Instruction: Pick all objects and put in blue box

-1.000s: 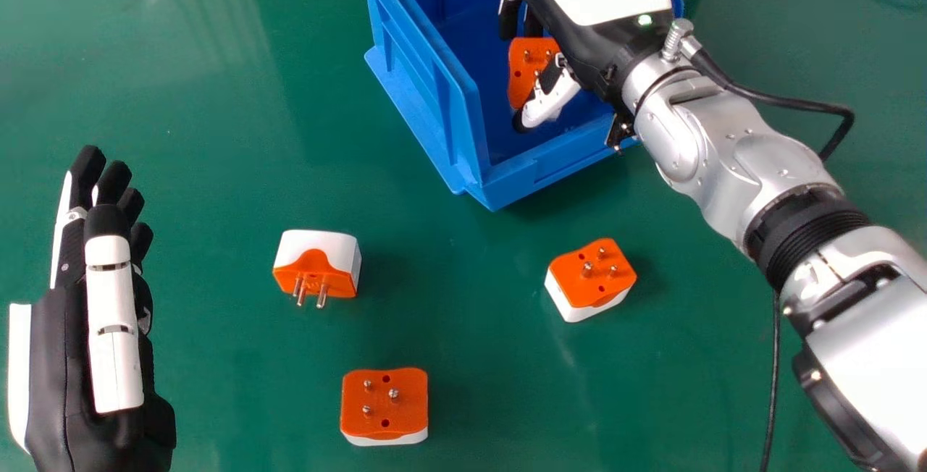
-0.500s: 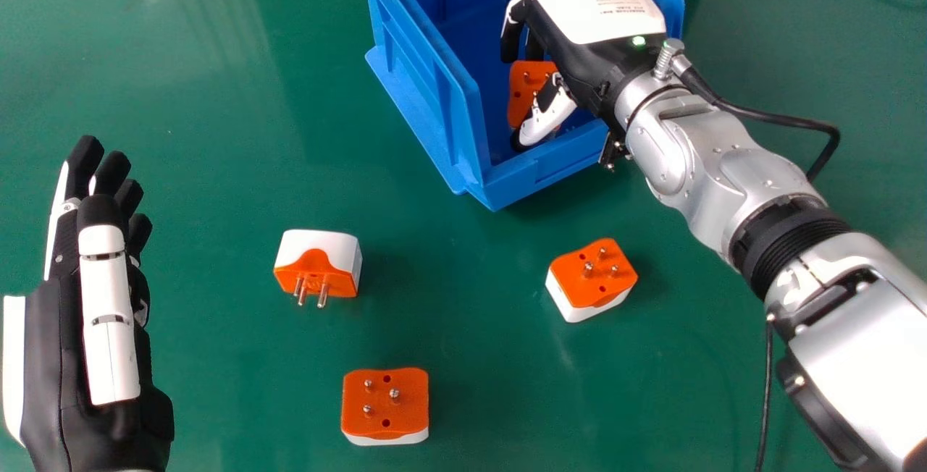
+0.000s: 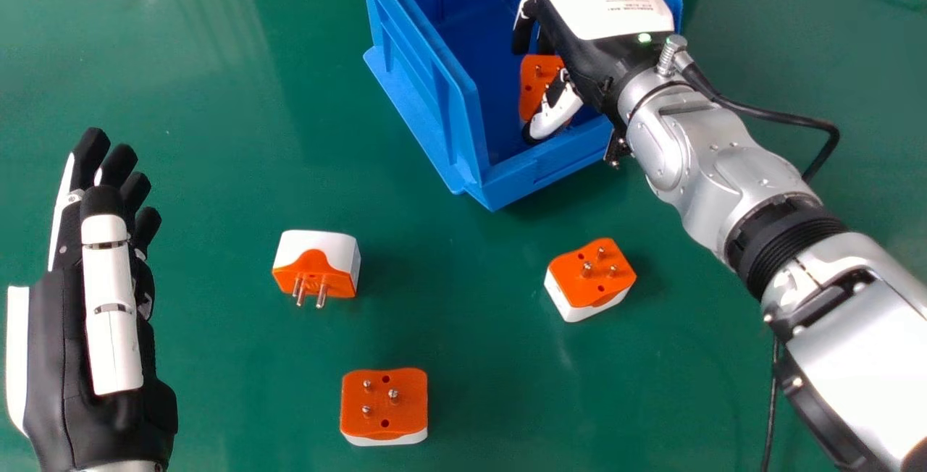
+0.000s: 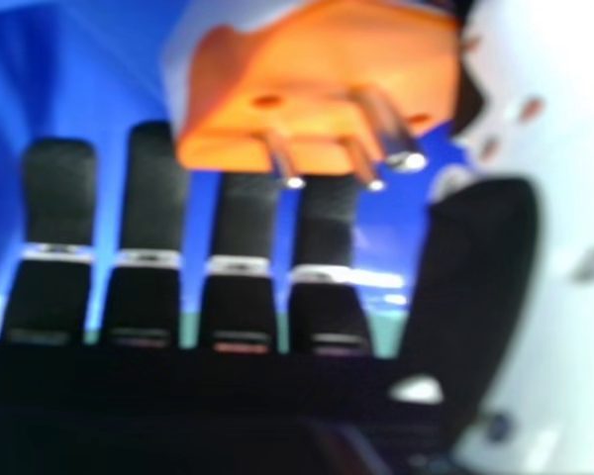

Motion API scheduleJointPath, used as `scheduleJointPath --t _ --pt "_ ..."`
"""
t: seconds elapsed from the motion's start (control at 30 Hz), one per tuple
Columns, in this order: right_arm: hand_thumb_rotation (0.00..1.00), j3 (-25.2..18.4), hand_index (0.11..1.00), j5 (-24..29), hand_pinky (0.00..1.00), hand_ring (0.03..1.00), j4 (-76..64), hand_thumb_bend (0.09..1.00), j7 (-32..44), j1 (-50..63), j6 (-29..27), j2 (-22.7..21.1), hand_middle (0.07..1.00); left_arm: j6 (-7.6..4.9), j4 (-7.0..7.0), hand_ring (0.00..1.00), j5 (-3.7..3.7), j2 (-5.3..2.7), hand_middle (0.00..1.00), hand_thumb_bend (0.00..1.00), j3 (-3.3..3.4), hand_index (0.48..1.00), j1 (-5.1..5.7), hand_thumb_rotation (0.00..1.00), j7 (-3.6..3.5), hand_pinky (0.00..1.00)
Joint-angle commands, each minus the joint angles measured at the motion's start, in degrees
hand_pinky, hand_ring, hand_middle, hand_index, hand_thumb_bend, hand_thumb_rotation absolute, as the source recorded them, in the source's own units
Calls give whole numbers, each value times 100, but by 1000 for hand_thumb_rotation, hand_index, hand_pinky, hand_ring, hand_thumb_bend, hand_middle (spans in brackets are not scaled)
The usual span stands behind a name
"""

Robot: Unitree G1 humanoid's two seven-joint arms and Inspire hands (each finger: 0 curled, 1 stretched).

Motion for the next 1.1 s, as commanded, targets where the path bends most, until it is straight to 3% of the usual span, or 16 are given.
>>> scheduleJointPath --t 0.0,0.5,0.73,0.83,1.07 --pt "118 -17 759 16 568 719 -173 726 5 -120 68 -29 777 0 -169 951 65 19 945 243 0 937 2 951 35 966" --pt "159 -27 835 7 624 794 -242 726 -44 -131 183 -37 864 207 -307 991 63 50 977 171 -41 977 -35 996 97 998" --pt "172 27 839 -57 631 794 -305 725 -89 -127 153 -88 865 203 -276 998 90 53 986 130 -31 992 -93 999 107 1000" --pt "182 -7 841 -29 647 800 -412 719 -34 -124 125 -138 868 225 -283 1000 53 53 989 124 -29 993 -98 1000 89 1000" --pt "188 -148 847 20 650 810 -1054 702 -138 14 -153 -513 872 237 -339 1000 100 14 991 97 -74 997 -64 1000 119 1000"
